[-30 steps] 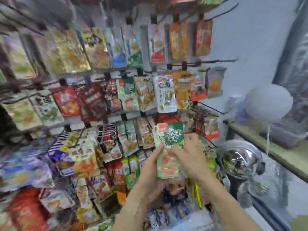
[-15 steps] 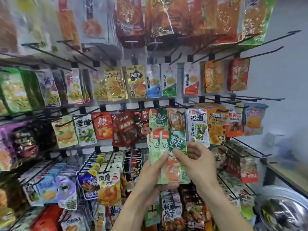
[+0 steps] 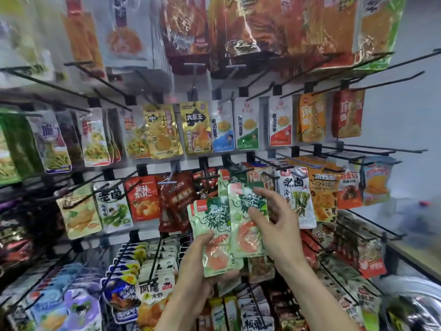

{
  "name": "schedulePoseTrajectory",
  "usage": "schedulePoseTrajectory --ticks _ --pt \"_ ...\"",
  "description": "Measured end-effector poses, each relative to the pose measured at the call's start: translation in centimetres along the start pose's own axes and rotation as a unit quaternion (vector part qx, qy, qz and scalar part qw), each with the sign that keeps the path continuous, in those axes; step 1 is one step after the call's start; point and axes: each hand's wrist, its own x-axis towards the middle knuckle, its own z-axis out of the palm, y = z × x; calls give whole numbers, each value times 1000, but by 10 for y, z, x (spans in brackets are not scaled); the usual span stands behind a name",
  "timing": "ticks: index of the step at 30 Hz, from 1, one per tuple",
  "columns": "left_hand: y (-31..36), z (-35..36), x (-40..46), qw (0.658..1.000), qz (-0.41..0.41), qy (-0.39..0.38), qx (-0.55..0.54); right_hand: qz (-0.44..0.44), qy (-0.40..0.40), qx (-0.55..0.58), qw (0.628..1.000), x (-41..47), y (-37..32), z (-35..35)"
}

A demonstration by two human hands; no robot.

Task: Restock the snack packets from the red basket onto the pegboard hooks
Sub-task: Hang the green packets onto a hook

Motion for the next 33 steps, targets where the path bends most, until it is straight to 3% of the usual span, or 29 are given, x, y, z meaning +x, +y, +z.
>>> schedulePoseTrajectory --ticks 6,10,20,26,29,33 --pt "7 -16 5 1000 1 8 4 -31 -8 5 999 0 -7 5" --pt "8 -18 6 1000 5 3 22 -7 -10 -14 1000 8 -9 6" --pt "12 -19 3 999 14 1 31 15 4 -146 989 25 -13 17" --pt "18 -14 0 997 16 -68 38 5 4 -257 966 73 16 52" --pt "20 -13 -2 995 27 -85 46 11 11 -274 962 65 15 54" --pt "20 -15 0 996 38 -54 67 -4 39 -258 965 27 9 38"
